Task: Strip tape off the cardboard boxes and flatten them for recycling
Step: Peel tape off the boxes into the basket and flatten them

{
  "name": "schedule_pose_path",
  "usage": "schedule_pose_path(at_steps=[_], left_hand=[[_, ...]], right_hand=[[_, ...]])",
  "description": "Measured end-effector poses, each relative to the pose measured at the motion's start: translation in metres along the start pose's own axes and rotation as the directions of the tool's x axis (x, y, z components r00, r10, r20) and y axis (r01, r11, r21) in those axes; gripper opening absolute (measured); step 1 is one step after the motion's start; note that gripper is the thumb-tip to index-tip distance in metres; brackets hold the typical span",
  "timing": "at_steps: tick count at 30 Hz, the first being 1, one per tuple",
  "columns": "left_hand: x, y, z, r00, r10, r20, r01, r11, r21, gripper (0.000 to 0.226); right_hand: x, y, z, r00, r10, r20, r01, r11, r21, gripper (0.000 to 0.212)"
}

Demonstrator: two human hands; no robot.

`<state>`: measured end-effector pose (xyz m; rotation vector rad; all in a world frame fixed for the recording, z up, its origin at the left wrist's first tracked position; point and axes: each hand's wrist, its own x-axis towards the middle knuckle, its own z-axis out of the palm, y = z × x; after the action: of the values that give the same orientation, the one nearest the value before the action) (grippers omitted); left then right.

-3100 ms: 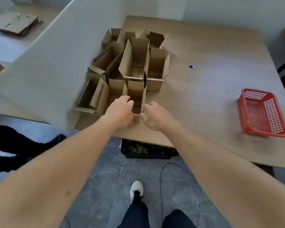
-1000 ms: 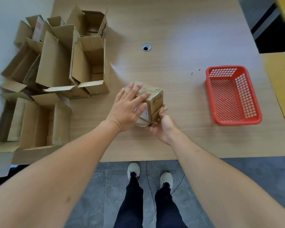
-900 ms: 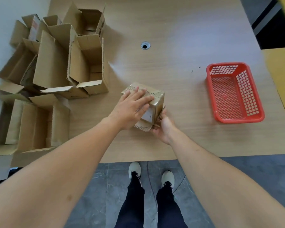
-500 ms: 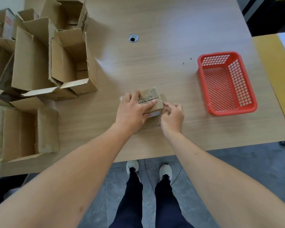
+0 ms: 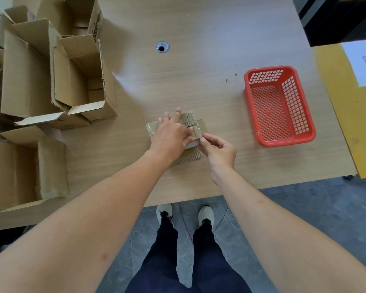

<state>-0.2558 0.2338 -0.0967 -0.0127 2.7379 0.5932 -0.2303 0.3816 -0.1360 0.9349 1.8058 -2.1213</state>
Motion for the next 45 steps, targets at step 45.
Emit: schedule_pose_path(at_steps=[45], left_hand=[[0.024, -0.037, 0.010, 0.986, 0.162, -0.049, -0.169, 0.946, -0.275, 0.035]], right_hand=[[0.058, -0.078, 0.006, 0.791, -0.335, 0.512, 0.612, 0.432, -0.663, 0.038]])
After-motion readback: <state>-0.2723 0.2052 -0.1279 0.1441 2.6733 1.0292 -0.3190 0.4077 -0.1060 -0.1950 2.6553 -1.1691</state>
